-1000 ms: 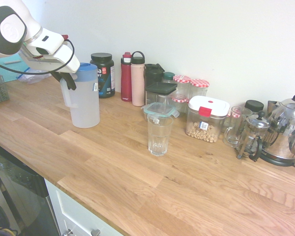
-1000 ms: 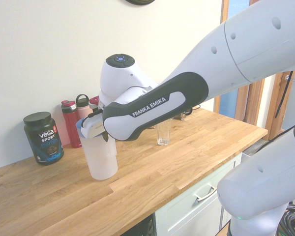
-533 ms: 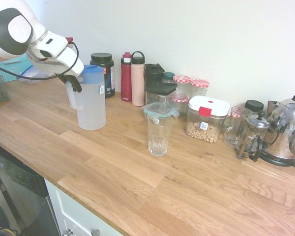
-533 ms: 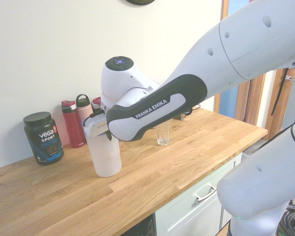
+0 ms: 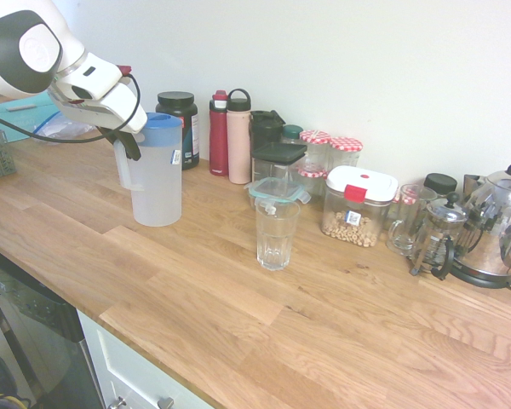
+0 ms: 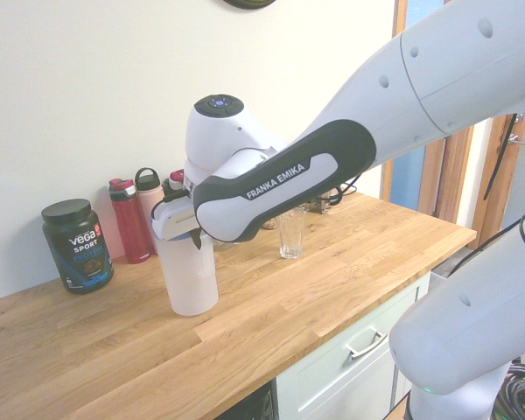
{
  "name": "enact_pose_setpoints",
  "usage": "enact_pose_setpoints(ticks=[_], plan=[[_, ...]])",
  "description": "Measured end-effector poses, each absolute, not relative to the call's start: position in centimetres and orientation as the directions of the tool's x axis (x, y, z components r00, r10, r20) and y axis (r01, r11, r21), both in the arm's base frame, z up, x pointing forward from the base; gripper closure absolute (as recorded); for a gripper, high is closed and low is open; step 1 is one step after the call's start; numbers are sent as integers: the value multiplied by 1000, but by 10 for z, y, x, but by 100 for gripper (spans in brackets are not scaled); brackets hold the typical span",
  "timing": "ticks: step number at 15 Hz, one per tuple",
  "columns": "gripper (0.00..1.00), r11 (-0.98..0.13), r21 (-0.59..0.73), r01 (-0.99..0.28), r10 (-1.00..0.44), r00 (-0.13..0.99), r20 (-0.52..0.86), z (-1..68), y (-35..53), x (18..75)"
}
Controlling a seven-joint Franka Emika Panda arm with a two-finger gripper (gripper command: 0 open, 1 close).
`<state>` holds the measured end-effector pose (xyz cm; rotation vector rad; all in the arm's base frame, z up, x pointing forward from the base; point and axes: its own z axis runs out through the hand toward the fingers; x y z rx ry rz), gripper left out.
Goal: Pour me some water
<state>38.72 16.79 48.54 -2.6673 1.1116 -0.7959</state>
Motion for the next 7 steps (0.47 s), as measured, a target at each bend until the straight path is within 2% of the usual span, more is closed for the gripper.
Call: enact_pose_setpoints(ticks=[4, 7], plan=[[0, -713, -299, -634, -697, 597, 396, 496, 171, 383], [0, -702, -182, -689, -711, 660, 242, 506, 165, 364]])
